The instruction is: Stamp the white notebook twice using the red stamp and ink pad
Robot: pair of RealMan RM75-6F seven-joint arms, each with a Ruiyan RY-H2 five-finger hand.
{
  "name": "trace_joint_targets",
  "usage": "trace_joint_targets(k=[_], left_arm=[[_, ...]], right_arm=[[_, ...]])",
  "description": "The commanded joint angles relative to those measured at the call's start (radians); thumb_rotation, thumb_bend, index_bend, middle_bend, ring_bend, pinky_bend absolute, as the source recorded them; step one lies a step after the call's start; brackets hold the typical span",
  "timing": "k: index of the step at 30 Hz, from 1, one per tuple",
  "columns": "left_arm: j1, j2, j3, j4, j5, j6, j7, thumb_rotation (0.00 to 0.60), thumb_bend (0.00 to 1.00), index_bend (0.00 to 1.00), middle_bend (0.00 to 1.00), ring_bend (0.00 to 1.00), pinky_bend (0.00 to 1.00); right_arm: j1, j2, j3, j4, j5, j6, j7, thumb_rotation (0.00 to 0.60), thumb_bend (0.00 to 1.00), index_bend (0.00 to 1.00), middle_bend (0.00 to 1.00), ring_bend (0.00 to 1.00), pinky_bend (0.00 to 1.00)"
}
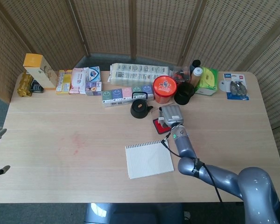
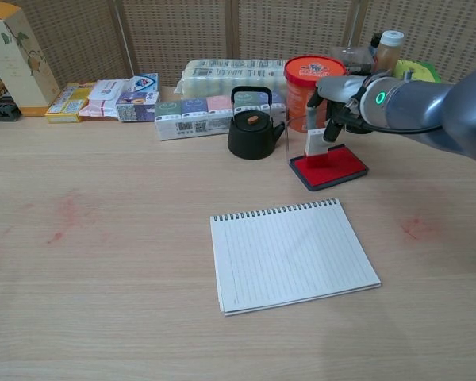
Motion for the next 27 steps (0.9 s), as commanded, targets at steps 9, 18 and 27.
trace_joint_targets(k=[9,18,27], left_arm=[[-0.007,-0.001,-0.003,0.004,-0.011,-0.012,-0.002,0.600,0.00,0.00,0.00,0.00,0.00],[-0.006,0.001,-0.001,0.001,-0.008,-0.010,-0.005,0.600,0.00,0.00,0.00,0.00,0.00],[-0.005,0.003,0.003,-0.001,0.005,-0.007,-0.011,0.600,0.00,0.00,0.00,0.00,0.00]], right_arm=[[0.009,-0.060,-0.023,0.120,0.018,-0.053,0.014,0.600,0.50,0.58,1.00,1.00,1.00],[0.002,-0.053,-0.024,0.108,0.014,-0.041,0.016,0.600,0.51,0.59,1.00,1.00,1.00],[-0.016,0.012,-0.018,-0.029,0.016,0.038,-0.008,0.600,0.51,0.59,1.00,1.00,1.00]])
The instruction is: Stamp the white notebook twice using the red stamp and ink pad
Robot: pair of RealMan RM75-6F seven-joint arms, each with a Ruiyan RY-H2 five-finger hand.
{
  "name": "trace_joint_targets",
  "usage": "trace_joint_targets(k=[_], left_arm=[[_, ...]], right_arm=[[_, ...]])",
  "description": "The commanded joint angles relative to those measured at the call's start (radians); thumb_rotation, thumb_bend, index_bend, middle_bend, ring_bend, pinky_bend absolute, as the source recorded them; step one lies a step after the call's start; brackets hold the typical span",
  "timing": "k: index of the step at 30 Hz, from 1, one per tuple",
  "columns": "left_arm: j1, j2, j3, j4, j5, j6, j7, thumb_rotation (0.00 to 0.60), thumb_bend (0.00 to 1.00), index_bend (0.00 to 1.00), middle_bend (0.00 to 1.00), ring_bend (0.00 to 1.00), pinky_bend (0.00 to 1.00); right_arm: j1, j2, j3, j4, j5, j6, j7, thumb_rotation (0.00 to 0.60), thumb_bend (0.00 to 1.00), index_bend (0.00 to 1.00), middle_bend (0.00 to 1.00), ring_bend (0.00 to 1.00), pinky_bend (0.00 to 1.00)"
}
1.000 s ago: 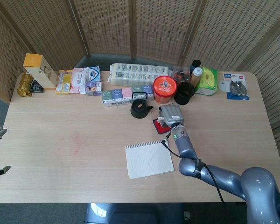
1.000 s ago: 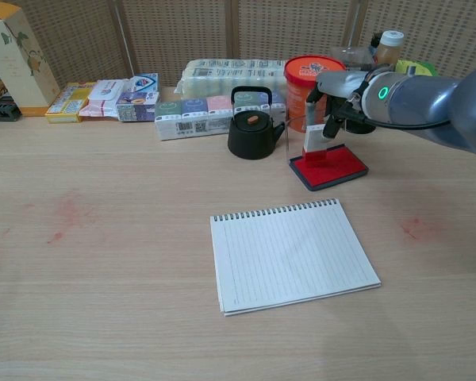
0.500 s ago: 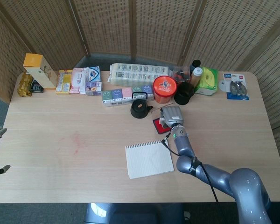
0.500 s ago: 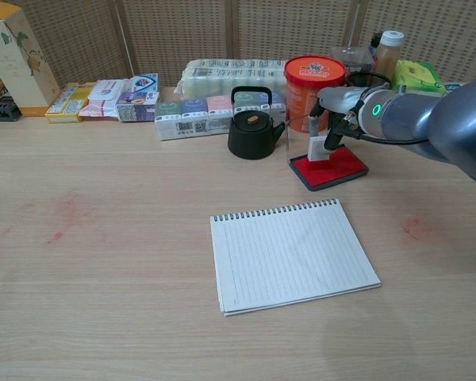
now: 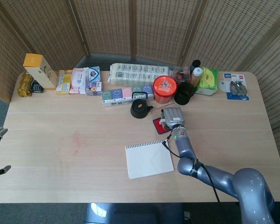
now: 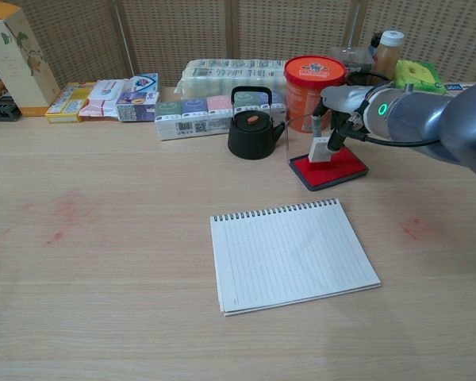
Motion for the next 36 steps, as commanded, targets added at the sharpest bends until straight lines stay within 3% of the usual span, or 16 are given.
trace_joint_targets(k=[1,7,13,21,27,36], left_arm=[[0.001,0.002,0.001,-0.002,0.005,0.002,-0.003,0.600,0.00,0.00,0.00,0.00,0.00],[0.006,0.008,0.005,-0.004,0.020,0.013,-0.016,0.600,0.00,0.00,0.00,0.00,0.00],[0.005,0.009,0.012,-0.004,0.038,0.010,-0.022,0.600,0.00,0.00,0.00,0.00,0.00],[0.004,0.011,0.016,-0.006,0.047,0.009,-0.022,0.600,0.00,0.00,0.00,0.00,0.00],[0.001,0.007,0.019,-0.009,0.043,0.001,-0.009,0.600,0.00,0.00,0.00,0.00,0.00],[-0.004,0.002,0.017,-0.007,0.033,-0.008,0.000,0.600,0.00,0.00,0.00,0.00,0.00]], right_arm=[[-0.011,0.039,0.003,-0.072,0.004,0.040,-0.016,0.600,0.51,0.59,1.00,1.00,1.00],[-0.029,0.125,0.001,-0.254,-0.020,0.136,-0.052,0.600,0.51,0.59,1.00,1.00,1.00],[-0.055,0.245,0.004,-0.518,-0.025,0.248,-0.102,0.600,0.51,0.59,1.00,1.00,1.00],[-0.094,0.334,-0.053,-0.766,-0.063,0.361,-0.158,0.600,0.52,0.59,1.00,1.00,1.00],[-0.110,0.303,-0.120,-0.819,-0.086,0.446,-0.219,0.600,0.52,0.60,1.00,1.00,1.00],[-0.148,0.246,-0.176,-0.743,-0.104,0.455,-0.199,0.600,0.52,0.60,1.00,1.00,1.00]])
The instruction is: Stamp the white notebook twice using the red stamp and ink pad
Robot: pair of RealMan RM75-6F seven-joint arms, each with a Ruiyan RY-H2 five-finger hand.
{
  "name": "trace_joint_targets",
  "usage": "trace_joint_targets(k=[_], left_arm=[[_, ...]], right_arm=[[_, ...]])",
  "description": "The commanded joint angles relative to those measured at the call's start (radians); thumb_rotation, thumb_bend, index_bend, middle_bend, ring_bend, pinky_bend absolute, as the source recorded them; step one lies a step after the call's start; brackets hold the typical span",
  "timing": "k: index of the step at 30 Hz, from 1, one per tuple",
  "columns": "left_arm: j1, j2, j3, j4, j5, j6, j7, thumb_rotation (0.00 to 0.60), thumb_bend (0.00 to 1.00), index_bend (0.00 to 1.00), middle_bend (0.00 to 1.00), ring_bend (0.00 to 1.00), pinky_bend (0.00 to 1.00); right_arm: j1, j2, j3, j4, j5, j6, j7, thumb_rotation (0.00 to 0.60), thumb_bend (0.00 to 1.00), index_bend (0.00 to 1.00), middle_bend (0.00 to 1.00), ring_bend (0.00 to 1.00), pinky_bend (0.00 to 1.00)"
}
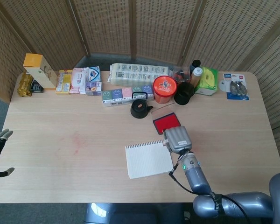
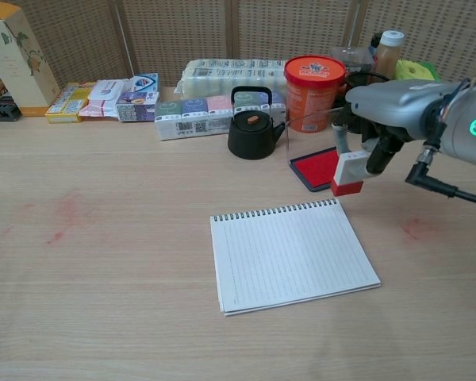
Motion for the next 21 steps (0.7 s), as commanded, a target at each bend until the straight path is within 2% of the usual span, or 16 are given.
trace_joint_targets(k=[1,6,21], left_arm=[[-0.001,-0.001,0.000,0.001,-0.001,-0.002,0.001,0.600,0.00,0.00,0.00,0.00,0.00],[-0.003,-0.002,0.001,0.000,-0.002,-0.005,0.005,0.600,0.00,0.00,0.00,0.00,0.00],[-0.005,-0.005,0.003,-0.002,-0.004,-0.009,0.010,0.600,0.00,0.00,0.00,0.00,0.00]], right_arm=[[-0.017,-0.022,-0.018,0.032,-0.009,-0.001,0.014,0.600,0.52,0.60,1.00,1.00,1.00],[-0.028,-0.041,-0.020,0.063,-0.011,-0.014,0.028,0.600,0.52,0.60,1.00,1.00,1.00],[-0.016,-0.109,0.022,0.136,0.053,-0.040,0.004,0.600,0.52,0.60,1.00,1.00,1.00]])
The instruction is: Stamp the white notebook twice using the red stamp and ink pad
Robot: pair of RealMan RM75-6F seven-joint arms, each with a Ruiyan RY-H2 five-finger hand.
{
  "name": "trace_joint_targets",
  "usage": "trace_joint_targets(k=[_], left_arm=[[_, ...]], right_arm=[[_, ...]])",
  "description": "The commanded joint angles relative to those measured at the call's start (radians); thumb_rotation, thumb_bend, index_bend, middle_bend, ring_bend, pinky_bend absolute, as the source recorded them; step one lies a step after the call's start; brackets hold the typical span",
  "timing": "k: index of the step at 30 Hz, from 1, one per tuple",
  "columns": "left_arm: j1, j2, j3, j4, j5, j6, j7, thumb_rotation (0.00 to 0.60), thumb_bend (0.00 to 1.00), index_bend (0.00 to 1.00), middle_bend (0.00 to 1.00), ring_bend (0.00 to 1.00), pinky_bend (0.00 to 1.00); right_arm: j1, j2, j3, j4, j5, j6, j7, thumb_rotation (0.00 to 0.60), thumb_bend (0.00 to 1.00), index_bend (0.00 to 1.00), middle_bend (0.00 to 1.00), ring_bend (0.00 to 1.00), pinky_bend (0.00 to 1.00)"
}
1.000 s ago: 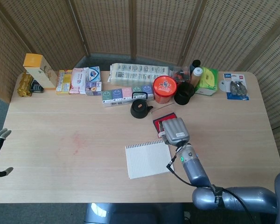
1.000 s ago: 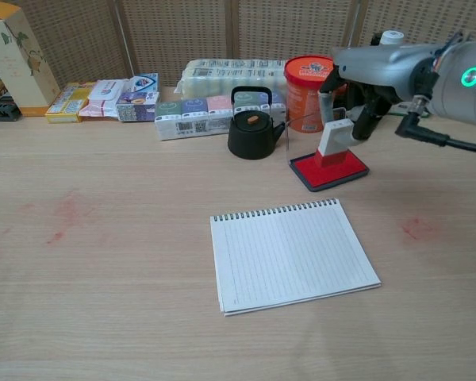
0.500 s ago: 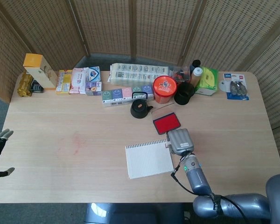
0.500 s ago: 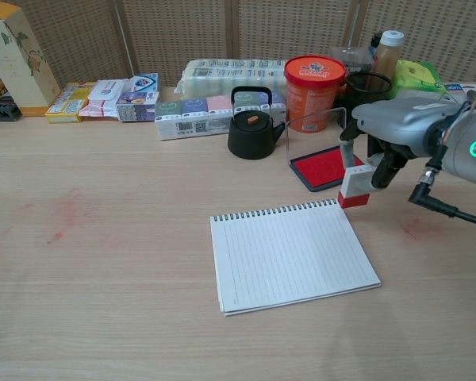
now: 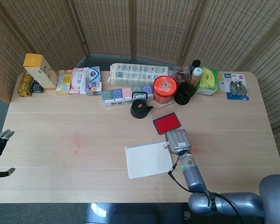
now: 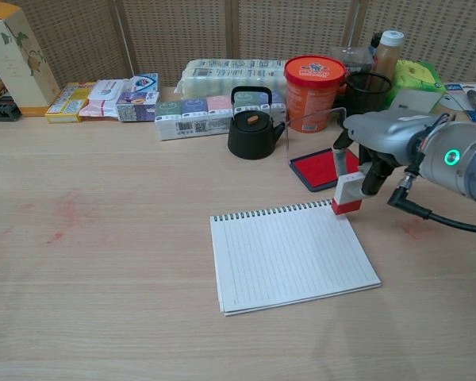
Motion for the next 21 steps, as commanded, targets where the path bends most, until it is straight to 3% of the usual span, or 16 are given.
trace_joint_targets(k=[1,21], left_arm=[[0.000,0.001,0.000,0.000,0.000,0.001,-0.001,0.600,0.00,0.00,0.00,0.00,0.00],[-0.004,0.005,-0.001,0.002,-0.005,-0.007,-0.011,0.600,0.00,0.00,0.00,0.00,0.00]], right_arm=[[0.004,-0.019,0.009,0.013,0.012,0.000,-0.007,0.600,0.52,0.60,1.00,1.00,1.00],[0.034,-0.107,0.050,0.052,0.029,-0.019,-0.031,0.600,0.52,0.60,1.00,1.00,1.00]])
